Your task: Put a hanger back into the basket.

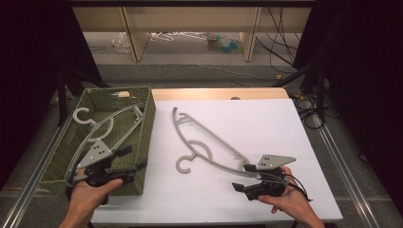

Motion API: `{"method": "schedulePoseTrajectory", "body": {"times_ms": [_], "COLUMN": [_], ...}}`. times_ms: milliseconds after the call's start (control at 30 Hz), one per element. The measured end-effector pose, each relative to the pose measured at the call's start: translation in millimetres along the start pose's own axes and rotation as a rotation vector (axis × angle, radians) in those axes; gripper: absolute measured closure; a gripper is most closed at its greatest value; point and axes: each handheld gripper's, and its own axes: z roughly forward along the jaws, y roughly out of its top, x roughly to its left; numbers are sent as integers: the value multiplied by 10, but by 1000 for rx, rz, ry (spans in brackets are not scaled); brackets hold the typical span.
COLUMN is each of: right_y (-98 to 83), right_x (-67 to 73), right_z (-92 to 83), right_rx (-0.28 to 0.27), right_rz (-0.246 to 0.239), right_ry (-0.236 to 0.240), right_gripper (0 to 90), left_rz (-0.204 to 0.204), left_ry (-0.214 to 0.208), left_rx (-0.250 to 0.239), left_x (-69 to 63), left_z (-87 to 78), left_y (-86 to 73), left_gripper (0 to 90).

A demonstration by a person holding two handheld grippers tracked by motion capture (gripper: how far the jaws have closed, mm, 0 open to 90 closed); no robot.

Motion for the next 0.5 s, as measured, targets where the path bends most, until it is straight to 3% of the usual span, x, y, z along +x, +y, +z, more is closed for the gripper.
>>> {"method": "schedulePoseTrajectory", "body": {"times_ms": [167,267,333,367,400,500], "right_y": [9,14,11,10,11,8], "right_x": [2,7,5,9,16,24], "right_z": [1,4,13,13,15,24], "right_rx": [-8,-4,0,2,2,1], "right_rz": [-10,-1,-10,-9,-9,-15], "right_ry": [-6,0,2,2,4,5], "right_gripper": [220,214,211,210,209,209], "left_rz": [31,9,45,15,17,43], "left_ry": [-44,-67,-82,-92,-97,-104], "left_rx": [-9,-23,-26,-27,-28,-16], "left_x": [-142,-205,-226,-255,-266,-313], "left_z": [88,125,137,153,160,165], "left_y": [-153,-267,-334,-389,-424,-480], "left_gripper": [212,181,172,162,158,157]}}
